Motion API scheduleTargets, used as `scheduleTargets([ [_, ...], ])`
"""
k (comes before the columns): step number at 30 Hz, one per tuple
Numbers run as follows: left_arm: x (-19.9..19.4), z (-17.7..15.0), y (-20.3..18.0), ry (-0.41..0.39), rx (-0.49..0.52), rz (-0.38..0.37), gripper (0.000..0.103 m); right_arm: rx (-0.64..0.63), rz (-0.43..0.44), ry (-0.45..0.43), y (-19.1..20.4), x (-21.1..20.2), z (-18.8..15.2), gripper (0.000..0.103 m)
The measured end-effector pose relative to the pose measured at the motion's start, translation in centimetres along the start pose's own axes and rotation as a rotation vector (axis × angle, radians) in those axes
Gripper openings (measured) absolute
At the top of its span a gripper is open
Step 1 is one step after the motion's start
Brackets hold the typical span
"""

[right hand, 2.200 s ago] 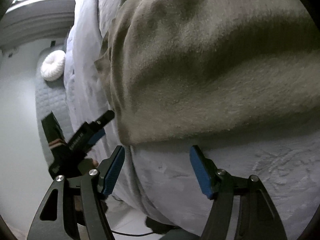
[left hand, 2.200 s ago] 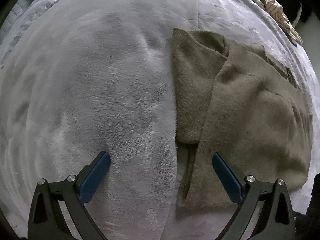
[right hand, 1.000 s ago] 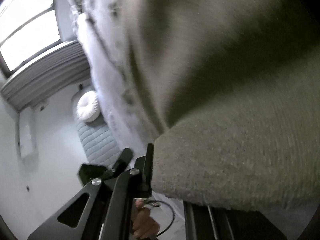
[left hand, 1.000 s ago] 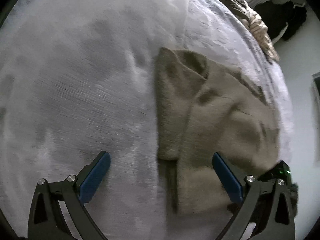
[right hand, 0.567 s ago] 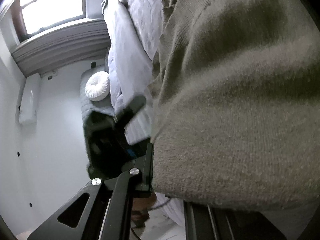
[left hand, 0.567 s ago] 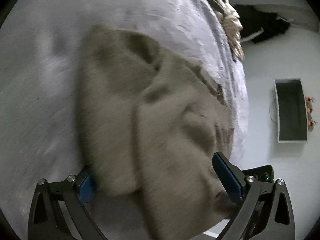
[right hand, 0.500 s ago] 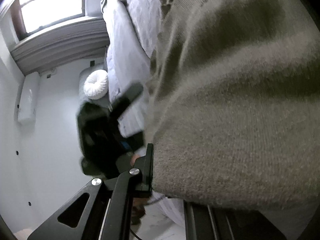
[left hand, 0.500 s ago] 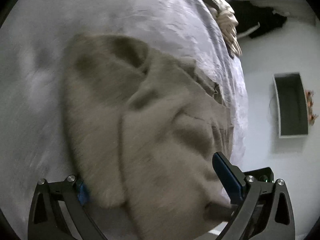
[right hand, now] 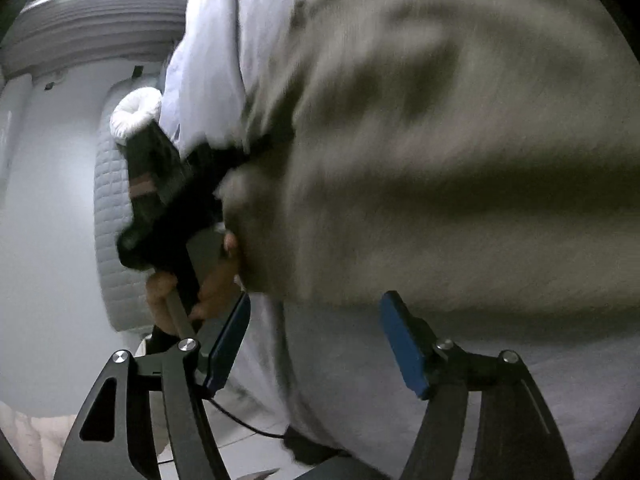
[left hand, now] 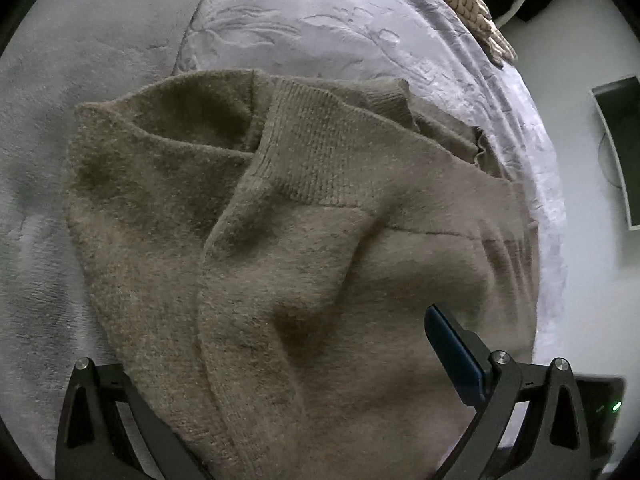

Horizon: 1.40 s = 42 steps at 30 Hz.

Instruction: Fold small clothes

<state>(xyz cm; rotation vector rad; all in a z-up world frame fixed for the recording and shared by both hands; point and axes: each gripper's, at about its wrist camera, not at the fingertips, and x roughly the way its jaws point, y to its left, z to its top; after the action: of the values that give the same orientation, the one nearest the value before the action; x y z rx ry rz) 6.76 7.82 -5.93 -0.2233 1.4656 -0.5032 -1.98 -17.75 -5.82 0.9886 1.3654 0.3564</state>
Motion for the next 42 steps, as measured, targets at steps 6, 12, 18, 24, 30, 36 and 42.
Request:
scheduleTargets([
  [6, -0.2, -0.2, 0.4, -0.004, -0.001, 0.019, 0.102, -0.053, -0.151, -0.166, 0.2, -3.9, 4.8, 0.054],
  [12, 0.1, 0.0, 0.2, -0.012, 0.004, 0.076, 0.102, -0.084, -0.283, -0.188, -1.4, -2.2, 7.8, 0.007],
  [18, 0.0, 0.2, -0.7, -0.028, 0.061, 0.153, 0.041, -0.094, -0.292, -0.150, -3.3, -0.7, 8.1, 0.007],
  [24, -3.5, 0.3, -2.0, -0.097, 0.066, 0.098, 0.016, -0.063, -0.197, -0.156, -5.0, -1.8, 7.8, 0.007],
  [30, -7.4, 0.5, -7.9, -0.189, 0.143, 0.008, 0.016, -0.024, -0.076, -0.191, -6.6, -4.5, 6.6, 0.008],
  [36, -7.3, 1.7, -17.1, -0.202, 0.297, -0.036, 0.016, 0.054, 0.040, -0.308, -9.8, -10.7, 5.7, 0.008],
  [42, -1.9, 1.8, -27.6, -0.169, 0.456, 0.017, 0.016, 0.157, 0.076, -0.363, -14.6, -14.6, 5.2, 0.008],
])
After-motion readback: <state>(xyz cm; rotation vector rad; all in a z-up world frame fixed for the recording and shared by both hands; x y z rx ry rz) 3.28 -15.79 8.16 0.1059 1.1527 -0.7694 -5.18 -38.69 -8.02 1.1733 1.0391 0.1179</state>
